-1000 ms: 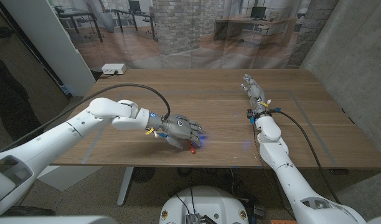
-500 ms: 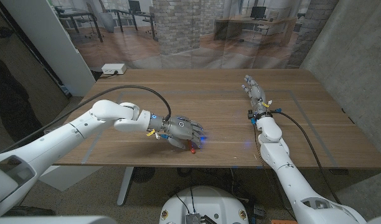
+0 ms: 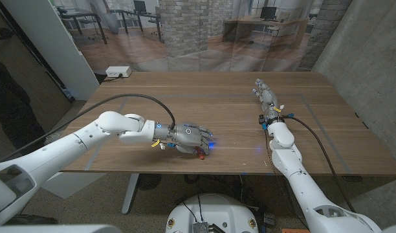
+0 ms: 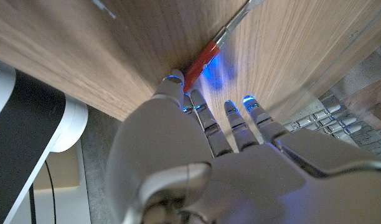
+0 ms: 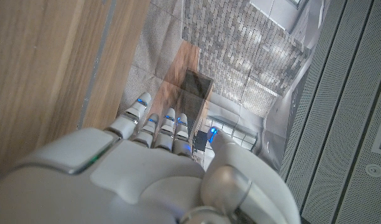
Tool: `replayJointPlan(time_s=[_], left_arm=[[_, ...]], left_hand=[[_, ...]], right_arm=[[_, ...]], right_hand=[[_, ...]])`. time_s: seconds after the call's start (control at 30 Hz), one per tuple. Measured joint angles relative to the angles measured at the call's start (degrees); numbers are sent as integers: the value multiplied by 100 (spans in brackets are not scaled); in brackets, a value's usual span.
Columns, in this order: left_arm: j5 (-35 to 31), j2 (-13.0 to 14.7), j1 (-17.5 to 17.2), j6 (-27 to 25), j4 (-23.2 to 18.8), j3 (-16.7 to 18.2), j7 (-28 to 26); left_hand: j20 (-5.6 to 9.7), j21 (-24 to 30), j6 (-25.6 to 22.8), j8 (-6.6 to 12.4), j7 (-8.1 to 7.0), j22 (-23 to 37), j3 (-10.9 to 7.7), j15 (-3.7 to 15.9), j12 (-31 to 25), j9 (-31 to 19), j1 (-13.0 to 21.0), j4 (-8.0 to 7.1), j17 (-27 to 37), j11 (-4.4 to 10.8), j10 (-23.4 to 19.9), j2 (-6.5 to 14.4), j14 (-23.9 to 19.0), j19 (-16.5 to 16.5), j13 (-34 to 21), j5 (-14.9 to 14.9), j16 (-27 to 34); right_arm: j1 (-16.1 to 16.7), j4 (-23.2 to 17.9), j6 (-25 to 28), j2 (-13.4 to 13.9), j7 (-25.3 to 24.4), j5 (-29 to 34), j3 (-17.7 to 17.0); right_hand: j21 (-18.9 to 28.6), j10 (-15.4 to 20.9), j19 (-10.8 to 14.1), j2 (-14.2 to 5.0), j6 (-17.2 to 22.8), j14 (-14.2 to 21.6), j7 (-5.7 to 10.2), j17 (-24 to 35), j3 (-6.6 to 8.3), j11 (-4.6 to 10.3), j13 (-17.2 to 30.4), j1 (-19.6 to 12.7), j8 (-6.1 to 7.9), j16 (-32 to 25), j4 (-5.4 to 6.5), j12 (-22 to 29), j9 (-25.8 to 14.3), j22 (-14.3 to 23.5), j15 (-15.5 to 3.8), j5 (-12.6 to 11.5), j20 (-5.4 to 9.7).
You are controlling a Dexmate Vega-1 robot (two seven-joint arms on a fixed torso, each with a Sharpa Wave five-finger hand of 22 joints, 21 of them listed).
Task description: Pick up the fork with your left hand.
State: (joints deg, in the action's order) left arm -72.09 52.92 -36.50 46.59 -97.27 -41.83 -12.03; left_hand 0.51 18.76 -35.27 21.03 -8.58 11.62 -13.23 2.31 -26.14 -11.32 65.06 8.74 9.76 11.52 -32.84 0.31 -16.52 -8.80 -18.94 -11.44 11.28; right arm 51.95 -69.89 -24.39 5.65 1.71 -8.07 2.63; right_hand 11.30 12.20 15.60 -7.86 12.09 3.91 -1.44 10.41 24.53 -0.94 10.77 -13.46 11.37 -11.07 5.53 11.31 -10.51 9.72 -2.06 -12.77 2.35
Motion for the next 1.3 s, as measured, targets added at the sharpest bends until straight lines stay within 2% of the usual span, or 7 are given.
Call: replayJointPlan(time_s=[0.27, 0.4, 0.47, 0.7, 0.8, 1.0, 1.3], left_arm=[[-96, 52, 40, -148, 47, -182, -284], [-127, 94, 55, -229, 55, -287, -406], [-127, 121, 60, -248, 53, -341, -438], [-127, 154, 83, -323, 90, -449, -541], [-125, 160, 86, -366, 112, -484, -568], [-124, 180, 83, -447, 126, -537, -613], [-130, 205, 67, -607, 116, -576, -638]], left_hand=[[52, 15, -511, 195, 60, 0, 70, 9, -255, 19, 231, 27, 20, 24, -741, 102, -416, -51, -122, 31, 35], [91, 75, -958, 287, 57, -1, 93, 28, -465, 54, 395, 5, 111, -67, -1260, 255, -1056, -91, -189, 31, 267], [98, 116, -1238, 346, 130, 8, 94, 45, -551, 66, 498, 5, 200, -125, -1407, 350, -1416, -145, -189, 36, 449], [152, 250, -1439, 644, 192, 48, 124, 130, -626, 67, 706, 5, 527, -159, -1453, 560, -2278, -298, -188, 97, 1043], [182, 318, -1439, 691, 192, 60, 134, 175, -626, 66, 758, -4, 653, -159, -1453, 614, -2540, -374, -187, 94, 1238], [182, 701, -1439, 705, 192, 234, 148, 258, -626, 66, 821, 10, 1003, -159, -1453, 672, -2963, -820, -187, -53, 1615], [199, 1547, -1438, 583, 192, 640, 304, 73, -494, 72, 1009, -113, 1012, -212, -1506, 632, -3191, -1588, -187, -386, 1702]], right_arm=[[27, -2, -4, 4, -3, 9, -10], [39, -19, -4, 10, -17, 26, -11], [42, -30, -4, 13, -32, 37, -11], [64, -74, 17, 28, -53, 67, -10], [76, -100, 24, 37, -66, 76, -10], [95, -135, 38, 50, -89, 93, -10], [135, -209, 39, 70, -96, 95, -16]], right_hand=[[-33, 9, 0, 0, 0, 0, 0, 0, 0, -9, 0, 0, 0, 0, 0, 0, 0, 0, 0, 0, 0], [-33, 9, 0, 0, 0, 21, 0, 0, 0, -9, 0, 0, 0, 0, 0, 0, 0, 0, -22, 0, 0], [-33, 9, 0, 0, -1, 30, 0, 0, 0, -9, 0, 0, 0, 0, 0, 0, 0, 0, -31, 0, 0], [-33, 9, 0, 0, -1, 51, 0, 0, 0, -9, 0, 0, 0, 0, 0, 0, 0, 0, -10, 0, 0], [-33, 9, 0, 0, -1, 51, 0, 0, 17, -9, 0, 0, 0, 0, -17, 0, 0, 0, -10, 0, 0], [-33, 9, 0, 0, -1, 50, 0, 0, 23, -9, 0, 0, 0, 0, -22, 0, 0, 0, -10, -45, 0], [-33, 9, 0, 0, -1, 50, 0, 0, 23, -8, 0, 0, 0, 0, -22, 0, 0, 0, -10, -45, 0]])
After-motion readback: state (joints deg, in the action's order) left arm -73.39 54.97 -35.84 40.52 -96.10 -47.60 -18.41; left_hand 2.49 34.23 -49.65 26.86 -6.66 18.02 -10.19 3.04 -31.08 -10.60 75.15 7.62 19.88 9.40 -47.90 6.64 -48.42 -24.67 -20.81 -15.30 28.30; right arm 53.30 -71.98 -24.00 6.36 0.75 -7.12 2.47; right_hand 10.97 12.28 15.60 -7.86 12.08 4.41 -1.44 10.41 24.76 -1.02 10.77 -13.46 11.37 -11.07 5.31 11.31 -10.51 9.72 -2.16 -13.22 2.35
